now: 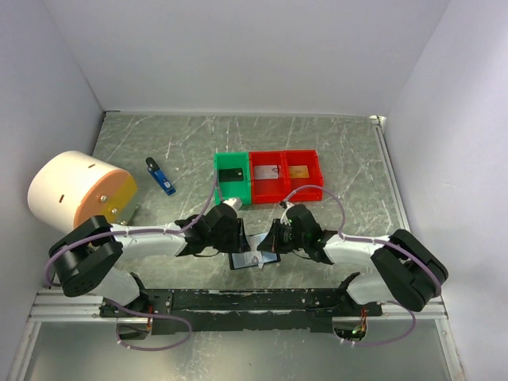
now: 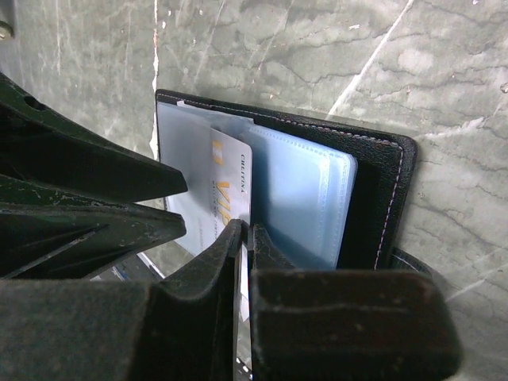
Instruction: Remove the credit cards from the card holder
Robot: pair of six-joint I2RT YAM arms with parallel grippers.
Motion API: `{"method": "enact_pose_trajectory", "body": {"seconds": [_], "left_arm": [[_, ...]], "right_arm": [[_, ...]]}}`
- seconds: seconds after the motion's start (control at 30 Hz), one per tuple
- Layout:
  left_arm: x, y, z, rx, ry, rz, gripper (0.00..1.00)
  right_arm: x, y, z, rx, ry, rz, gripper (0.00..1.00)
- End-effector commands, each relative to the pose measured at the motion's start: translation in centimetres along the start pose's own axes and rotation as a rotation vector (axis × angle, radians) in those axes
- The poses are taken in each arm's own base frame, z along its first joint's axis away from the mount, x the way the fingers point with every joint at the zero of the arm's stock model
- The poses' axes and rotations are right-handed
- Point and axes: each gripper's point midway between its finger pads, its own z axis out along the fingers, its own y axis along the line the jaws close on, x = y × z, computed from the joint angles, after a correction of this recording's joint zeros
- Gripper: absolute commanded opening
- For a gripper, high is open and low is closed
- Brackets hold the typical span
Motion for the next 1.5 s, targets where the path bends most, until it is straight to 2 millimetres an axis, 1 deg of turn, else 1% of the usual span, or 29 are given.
{"method": "enact_pose_trajectory", "body": {"seconds": [0.0, 0.07, 0.17, 0.27, 0.33, 0.47, 0.6, 0.77, 0.87, 0.97, 1.03, 1.17, 1.3, 1.4, 1.47], "left_arm": [[-0.1, -1.3, 0.4, 0.063, -0.007, -0.014, 0.45], [0.2, -0.9, 0.6, 0.043, -0.001, -0.011, 0.42], [0.7, 0.2, 0.8, 0.001, 0.008, 0.002, 0.37], [1.5, 1.7, 1.0, -0.065, 0.029, 0.031, 0.31], [1.9, 2.3, 1.1, -0.095, 0.045, 0.047, 0.28], [2.3, 3.1, 1.2, -0.133, 0.059, 0.061, 0.27], [2.5, 3.3, 1.4, -0.144, 0.066, 0.068, 0.26], [2.7, 3.7, 1.5, -0.166, 0.076, 0.076, 0.25], [2.7, 3.9, 1.3, -0.181, 0.077, 0.079, 0.24], [2.6, 3.9, 1.2, -0.183, 0.073, 0.082, 0.25], [2.6, 3.8, 1.2, -0.182, 0.072, 0.084, 0.25], [2.5, 3.7, 1.0, -0.182, 0.071, 0.087, 0.24], [2.3, 3.5, 0.6, -0.173, 0.065, 0.087, 0.25], [1.7, 2.1, 0.0, -0.116, 0.048, 0.091, 0.28], [1.1, 1.3, -0.6, -0.089, 0.027, 0.093, 0.32]], "right_arm": [[0.3, -0.7, 0.1, 0.012, 0.009, 0.003, 0.0], [0.3, -0.7, 0.1, 0.009, 0.008, 0.006, 0.0], [0.2, -0.7, 0.1, -0.004, 0.006, 0.024, 0.05], [0.3, -0.8, 0.1, -0.013, 0.007, 0.042, 0.14], [0.3, -0.9, 0.1, -0.016, 0.009, 0.047, 0.21], [0.2, -1.0, 0.1, -0.031, 0.009, 0.054, 0.24], [0.5, -0.6, 0.3, -0.08, 0.02, 0.03, 0.31], [0.8, -0.9, 0.1, -0.121, -0.029, -0.007, 0.34], [0.6, -1.2, -0.2, -0.111, -0.055, -0.026, 0.34], [0.6, -1.1, -0.1, -0.1, -0.02, -0.065, 0.29], [0.6, -1.1, 0.2, -0.086, 0.01, -0.048, 0.26], [1.0, -0.3, 0.4, -0.141, 0.03, -0.014, 0.25], [0.8, 0.3, 0.2, -0.173, 0.008, -0.013, 0.29], [0.3, 0.3, -0.2, -0.167, -0.02, -0.017, 0.37], [0.2, 0.1, -0.4, -0.15, -0.03, -0.015, 0.38]]}}
